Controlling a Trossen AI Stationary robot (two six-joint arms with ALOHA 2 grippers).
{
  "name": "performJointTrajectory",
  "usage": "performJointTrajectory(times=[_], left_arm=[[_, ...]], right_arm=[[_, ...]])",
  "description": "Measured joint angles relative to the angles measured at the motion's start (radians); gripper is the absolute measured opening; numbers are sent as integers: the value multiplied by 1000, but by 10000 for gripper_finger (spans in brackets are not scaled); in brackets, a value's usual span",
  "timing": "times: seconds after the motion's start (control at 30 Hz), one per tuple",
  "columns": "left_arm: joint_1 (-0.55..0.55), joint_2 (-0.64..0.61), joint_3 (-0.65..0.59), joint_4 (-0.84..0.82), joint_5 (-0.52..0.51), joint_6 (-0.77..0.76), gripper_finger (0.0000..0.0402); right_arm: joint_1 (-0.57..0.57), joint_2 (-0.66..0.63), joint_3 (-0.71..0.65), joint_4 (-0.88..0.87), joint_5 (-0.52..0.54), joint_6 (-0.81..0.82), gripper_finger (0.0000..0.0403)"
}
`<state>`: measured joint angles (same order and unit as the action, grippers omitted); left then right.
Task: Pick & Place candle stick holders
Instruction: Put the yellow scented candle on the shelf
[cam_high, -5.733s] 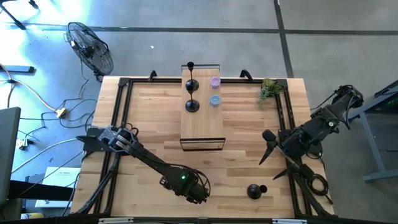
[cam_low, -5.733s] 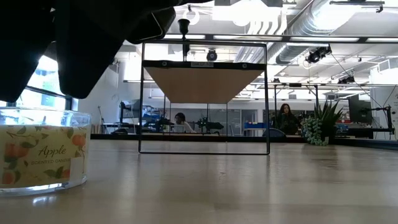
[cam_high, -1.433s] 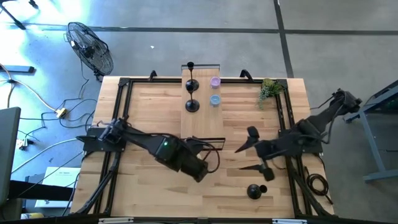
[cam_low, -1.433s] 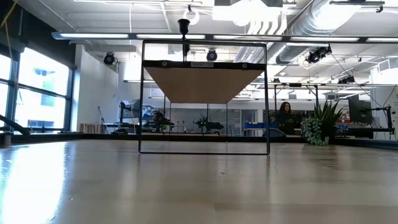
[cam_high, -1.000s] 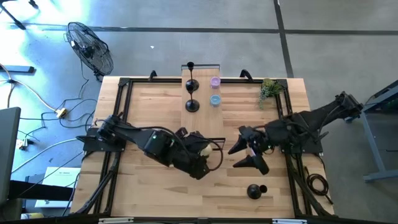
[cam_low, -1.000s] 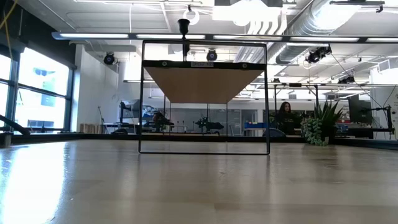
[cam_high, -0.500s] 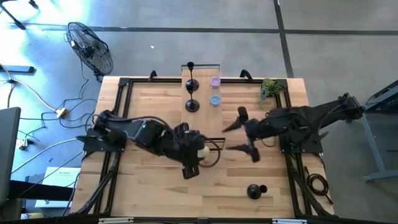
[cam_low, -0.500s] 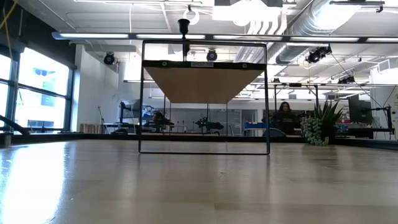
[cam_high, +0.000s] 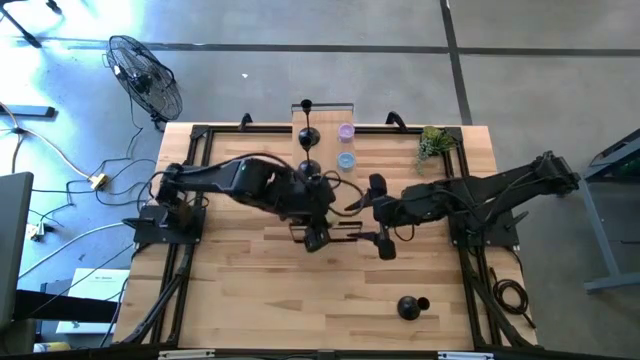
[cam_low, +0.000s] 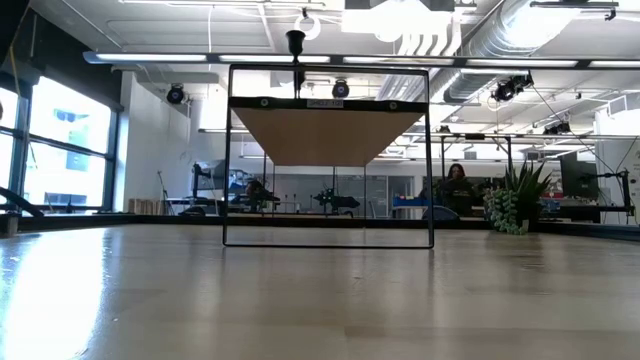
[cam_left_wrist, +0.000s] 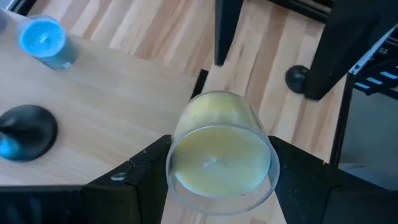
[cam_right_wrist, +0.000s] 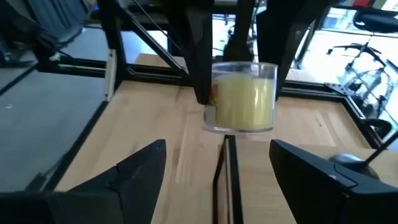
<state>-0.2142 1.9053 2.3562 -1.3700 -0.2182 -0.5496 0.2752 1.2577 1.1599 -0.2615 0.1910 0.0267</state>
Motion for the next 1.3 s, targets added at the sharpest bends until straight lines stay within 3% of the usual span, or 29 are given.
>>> performJointTrajectory(times=[0.27, 1.3], left_arm=[[20, 0, 0, 9, 22, 42, 223], [18, 1, 0, 7, 26, 38, 223]], right_arm=[[0, -1, 0, -15, 99, -1, 281], [-11, -3, 0, -44, -162, 101, 288]])
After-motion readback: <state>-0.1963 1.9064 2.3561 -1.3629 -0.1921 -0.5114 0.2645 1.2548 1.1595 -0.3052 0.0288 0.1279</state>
